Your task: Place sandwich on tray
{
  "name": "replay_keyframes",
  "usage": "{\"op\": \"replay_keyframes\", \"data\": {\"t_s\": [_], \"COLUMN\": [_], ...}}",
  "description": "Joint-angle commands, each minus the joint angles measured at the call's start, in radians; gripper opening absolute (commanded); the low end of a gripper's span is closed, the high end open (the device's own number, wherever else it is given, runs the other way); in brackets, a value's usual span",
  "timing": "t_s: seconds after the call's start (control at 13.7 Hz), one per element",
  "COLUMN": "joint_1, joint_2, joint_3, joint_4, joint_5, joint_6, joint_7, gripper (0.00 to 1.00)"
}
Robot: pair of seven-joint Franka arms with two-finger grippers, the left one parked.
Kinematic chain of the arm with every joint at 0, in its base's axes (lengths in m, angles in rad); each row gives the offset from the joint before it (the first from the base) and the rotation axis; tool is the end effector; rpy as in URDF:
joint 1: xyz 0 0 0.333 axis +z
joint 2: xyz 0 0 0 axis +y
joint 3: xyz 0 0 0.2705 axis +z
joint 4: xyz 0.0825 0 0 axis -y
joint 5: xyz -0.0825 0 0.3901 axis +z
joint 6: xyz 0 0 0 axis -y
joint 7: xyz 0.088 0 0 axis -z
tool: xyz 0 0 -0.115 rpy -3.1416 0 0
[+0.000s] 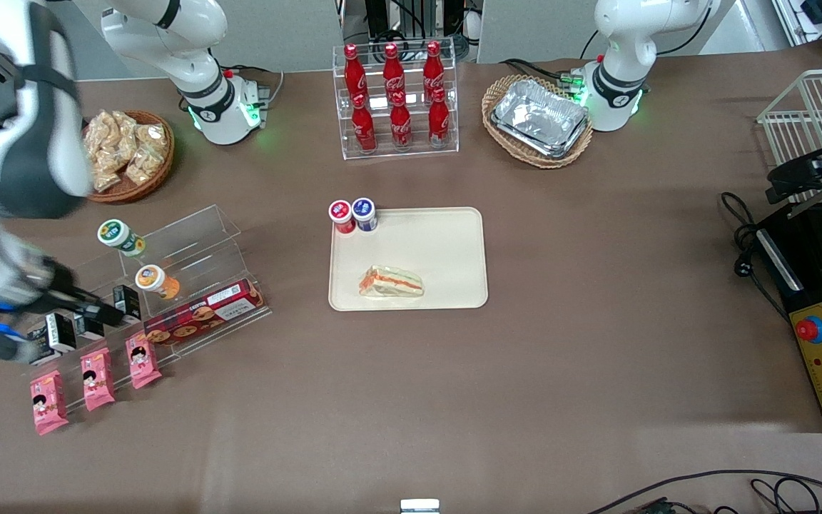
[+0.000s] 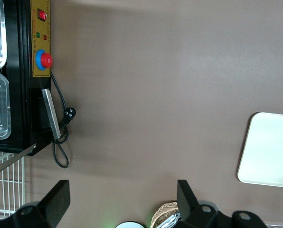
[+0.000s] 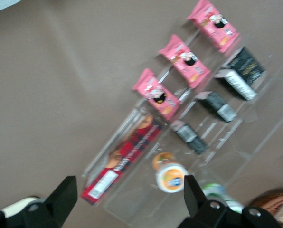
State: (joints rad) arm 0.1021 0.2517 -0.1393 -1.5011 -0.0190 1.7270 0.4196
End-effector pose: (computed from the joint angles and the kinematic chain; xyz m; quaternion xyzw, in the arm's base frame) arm 0.6303 -0.0179 0.4692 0.9744 -0.2229 -0.0064 0.0284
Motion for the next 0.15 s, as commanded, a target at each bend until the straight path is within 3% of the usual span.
{"op": "replay_keyframes", "data": {"t_s": [0.0,0.07], "joint_1": [-0.077,-0.099], "joint_2": [-0.035,-0.037], "joint_3": [-0.071,-0.077], "joint_4": [-0.005,0.007], "joint_5": [0.042,0.043], "joint_6": [-0.049,-0.063], "joint_7": [-0.246,-0.284], "gripper": [1.0,1.0]}}
